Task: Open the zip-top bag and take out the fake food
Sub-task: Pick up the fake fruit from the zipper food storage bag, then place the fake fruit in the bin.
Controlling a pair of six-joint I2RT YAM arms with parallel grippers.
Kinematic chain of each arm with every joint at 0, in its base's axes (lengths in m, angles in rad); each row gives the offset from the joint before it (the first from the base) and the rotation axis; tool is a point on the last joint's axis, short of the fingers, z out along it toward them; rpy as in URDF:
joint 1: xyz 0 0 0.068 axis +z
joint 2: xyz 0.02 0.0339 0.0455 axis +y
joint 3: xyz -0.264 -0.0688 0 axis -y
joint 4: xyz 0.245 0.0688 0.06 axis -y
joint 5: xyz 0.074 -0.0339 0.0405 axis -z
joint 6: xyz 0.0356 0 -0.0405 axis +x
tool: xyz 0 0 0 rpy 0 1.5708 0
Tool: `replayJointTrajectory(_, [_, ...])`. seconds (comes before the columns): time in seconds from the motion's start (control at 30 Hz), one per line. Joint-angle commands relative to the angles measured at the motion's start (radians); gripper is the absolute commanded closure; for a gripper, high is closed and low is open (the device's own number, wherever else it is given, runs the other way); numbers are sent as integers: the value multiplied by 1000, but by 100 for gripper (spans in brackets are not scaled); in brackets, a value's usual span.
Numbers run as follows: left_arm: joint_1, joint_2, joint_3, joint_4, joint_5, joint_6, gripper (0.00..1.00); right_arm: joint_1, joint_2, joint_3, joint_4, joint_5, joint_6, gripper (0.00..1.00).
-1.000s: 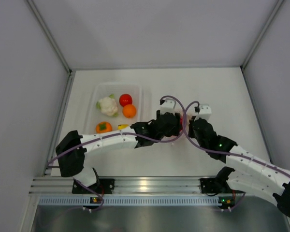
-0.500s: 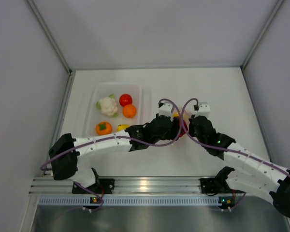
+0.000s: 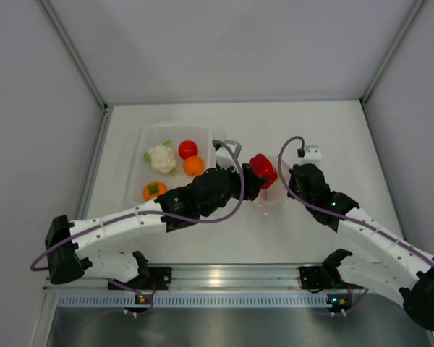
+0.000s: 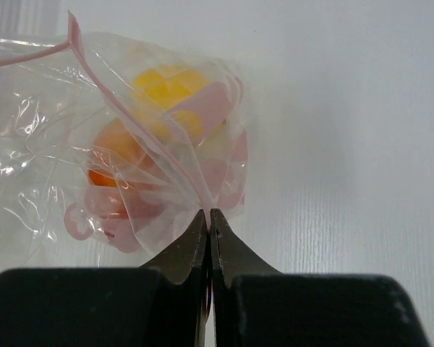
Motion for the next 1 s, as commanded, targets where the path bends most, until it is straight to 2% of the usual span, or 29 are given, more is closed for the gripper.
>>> replayJointTrajectory(0.0, [22, -56, 78, -83, -204, 33, 100, -25, -7, 72, -66, -30, 8, 100])
replayJointTrajectory(0.03, [33, -56, 102, -126, -282, 22, 100, -27, -13, 79, -79, -35, 8, 100])
replayJointTrajectory(0.13, [122, -30, 158, -277, -326, -8, 100, -27, -59, 92, -97, -62, 1, 100])
replayJointTrajectory(0.2, [275, 9, 150, -322, -217, -33, 100, -27, -102, 90, -97, -84, -7, 100])
replayJointTrajectory(0.27, [423, 38, 138, -335, -229, -48, 100, -27, -130, 95, -99, -117, -18, 100])
replayJointTrajectory(0.33, [490, 82, 121, -346, -235, -58, 100, -25, -139, 110, -102, -171, -31, 100])
replayJointTrajectory(0.43, [655, 174, 142, -346, -192, -59, 100, -25, -141, 151, -123, -217, -57, 100])
replayJointTrajectory(0.53, [764, 286, 196, -348, -110, -49, 100, -25, -139, 181, -136, -268, -90, 100])
replayJointTrajectory(0.63, [812, 358, 228, -345, -70, -53, 100, -25, -137, 199, -149, -303, -108, 100])
replayJointTrajectory(0.73, [838, 394, 262, -346, -57, -33, 65, -24, -134, 205, -153, -320, -123, 100])
replayJointTrajectory(0.8, [838, 385, 265, -346, -53, -36, 8, -25, -125, 211, -153, -326, -130, 100])
replayJointTrajectory(0.83, [838, 379, 265, -346, -34, -33, 2, -25, -121, 219, -151, -331, -136, 100])
replayJointTrajectory(0.97, [838, 311, 250, -345, 21, -27, 2, -25, -84, 239, -145, -352, -139, 100])
